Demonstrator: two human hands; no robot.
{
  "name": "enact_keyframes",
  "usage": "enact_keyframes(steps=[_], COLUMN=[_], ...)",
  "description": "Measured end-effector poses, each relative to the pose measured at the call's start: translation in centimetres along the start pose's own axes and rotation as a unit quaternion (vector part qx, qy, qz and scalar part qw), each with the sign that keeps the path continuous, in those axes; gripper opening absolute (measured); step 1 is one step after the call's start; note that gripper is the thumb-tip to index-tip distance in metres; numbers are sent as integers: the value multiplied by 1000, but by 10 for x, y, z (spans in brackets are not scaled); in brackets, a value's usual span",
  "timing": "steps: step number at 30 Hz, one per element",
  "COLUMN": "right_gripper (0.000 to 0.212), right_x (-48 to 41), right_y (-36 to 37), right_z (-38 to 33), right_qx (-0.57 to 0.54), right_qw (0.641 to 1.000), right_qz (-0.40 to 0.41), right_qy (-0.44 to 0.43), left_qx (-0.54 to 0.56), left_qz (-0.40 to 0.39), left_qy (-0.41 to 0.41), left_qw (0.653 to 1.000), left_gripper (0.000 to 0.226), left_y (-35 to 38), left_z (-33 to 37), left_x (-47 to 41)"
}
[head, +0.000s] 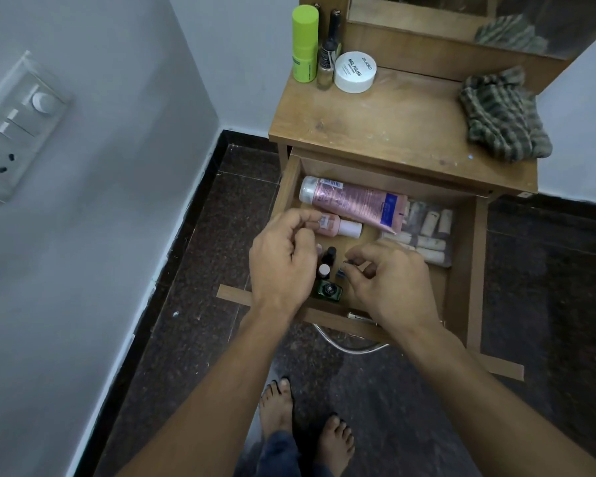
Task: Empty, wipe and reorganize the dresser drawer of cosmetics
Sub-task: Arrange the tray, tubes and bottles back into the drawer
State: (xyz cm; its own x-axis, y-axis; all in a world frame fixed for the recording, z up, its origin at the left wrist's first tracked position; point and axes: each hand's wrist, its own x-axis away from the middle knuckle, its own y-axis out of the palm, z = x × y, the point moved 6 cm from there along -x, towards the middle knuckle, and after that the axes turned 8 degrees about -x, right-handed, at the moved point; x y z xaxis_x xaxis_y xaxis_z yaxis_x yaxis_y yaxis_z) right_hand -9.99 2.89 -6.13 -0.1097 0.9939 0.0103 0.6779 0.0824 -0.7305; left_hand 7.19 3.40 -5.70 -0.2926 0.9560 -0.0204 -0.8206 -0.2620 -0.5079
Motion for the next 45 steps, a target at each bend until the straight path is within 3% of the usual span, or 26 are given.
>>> enact_keyframes(steps=[8,13,18,21,28,39,45], right_gripper=[13,28,33,29,29,32,22], right_x=[0,-9,-87,-151,-226,-239,-174], right_y=[1,-16,-48,-59,-53,-46,-69], right_z=[-5,-18,-64,-94,-121,-113,-101], right_qx=[12,12,-60,-43,57,65,29], right_qw=[1000,1000,992,985,987,988,984], right_qz=[-21,1,101,160,147,139,150], right_qy=[2,-13,-40,-42,-25,-30,-88], left_qx=[18,23,-26,-46,-62,-105,-94], left_qz=[9,17,55,98,92,86,45], left_qy=[28,39,45,44,1,25,87], left_qw=[999,999,997,993,994,990,991], left_gripper=[35,37,28,17,21,17,29], left_y=[-1,-3,-6,-6,9,12,10], left_z=[4,3,23,41,51,44,63], left_x=[0,-4,-40,-76,-143,-154,-122])
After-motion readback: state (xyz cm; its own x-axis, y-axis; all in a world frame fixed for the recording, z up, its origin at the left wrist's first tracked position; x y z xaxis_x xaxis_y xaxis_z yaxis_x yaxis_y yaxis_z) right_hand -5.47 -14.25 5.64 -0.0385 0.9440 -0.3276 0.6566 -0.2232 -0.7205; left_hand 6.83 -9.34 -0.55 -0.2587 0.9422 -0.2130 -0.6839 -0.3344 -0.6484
